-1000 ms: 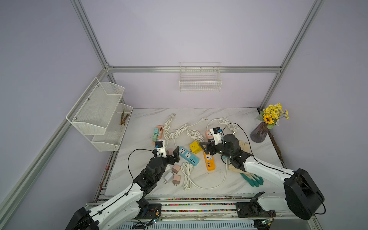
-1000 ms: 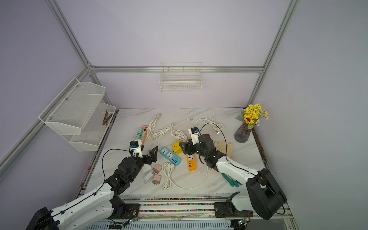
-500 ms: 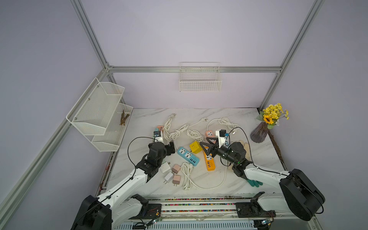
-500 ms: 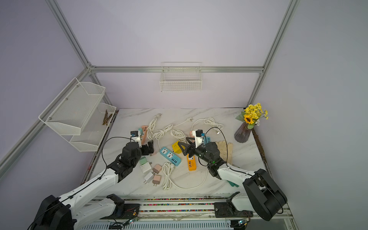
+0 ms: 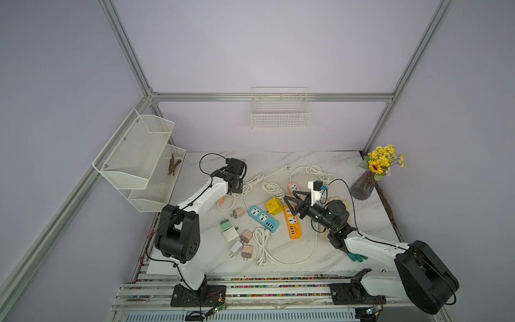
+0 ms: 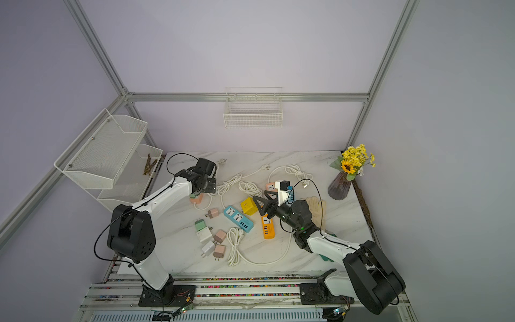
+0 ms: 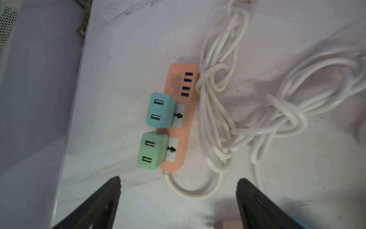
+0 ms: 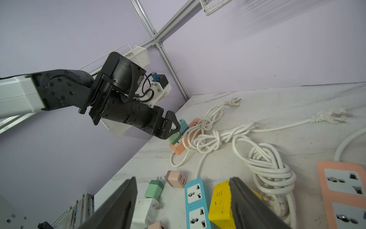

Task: Pull the plug off the socket
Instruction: Move the socket to the center of the board.

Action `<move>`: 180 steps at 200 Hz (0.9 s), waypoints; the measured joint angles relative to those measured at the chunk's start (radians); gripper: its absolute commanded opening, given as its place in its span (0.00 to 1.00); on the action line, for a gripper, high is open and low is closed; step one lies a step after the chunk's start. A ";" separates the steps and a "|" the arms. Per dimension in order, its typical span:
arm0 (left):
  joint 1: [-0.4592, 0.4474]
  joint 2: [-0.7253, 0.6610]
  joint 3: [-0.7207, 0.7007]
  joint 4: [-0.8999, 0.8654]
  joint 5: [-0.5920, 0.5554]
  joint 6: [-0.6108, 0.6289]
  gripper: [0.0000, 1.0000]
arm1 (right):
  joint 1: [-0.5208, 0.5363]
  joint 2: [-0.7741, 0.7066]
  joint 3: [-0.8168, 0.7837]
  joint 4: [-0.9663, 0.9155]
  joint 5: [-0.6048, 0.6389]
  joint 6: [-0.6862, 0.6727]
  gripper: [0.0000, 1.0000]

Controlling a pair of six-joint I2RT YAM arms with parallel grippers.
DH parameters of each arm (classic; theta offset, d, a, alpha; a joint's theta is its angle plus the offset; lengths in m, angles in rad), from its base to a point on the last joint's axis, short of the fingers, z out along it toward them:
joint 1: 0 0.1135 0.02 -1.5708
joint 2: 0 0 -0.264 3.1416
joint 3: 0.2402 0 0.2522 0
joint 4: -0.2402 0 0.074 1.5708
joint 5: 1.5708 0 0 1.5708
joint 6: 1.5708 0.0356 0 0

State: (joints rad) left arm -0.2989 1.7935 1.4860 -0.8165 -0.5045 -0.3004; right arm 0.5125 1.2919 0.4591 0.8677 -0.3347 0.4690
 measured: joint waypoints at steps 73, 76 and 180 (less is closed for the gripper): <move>0.154 0.135 0.082 -0.231 0.101 0.122 0.73 | -0.013 0.000 0.000 0.005 -0.021 0.037 0.77; 0.154 0.143 0.086 -0.234 0.109 0.126 0.73 | -0.013 0.000 0.000 0.005 -0.022 0.040 0.77; 0.200 0.303 0.288 -0.255 0.248 0.183 0.44 | -0.014 0.017 0.001 0.006 -0.043 0.047 0.76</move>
State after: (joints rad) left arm -0.0990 2.0960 1.7744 -1.0714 -0.2562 -0.1169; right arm 0.4988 1.3090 0.4599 0.8738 -0.3779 0.5156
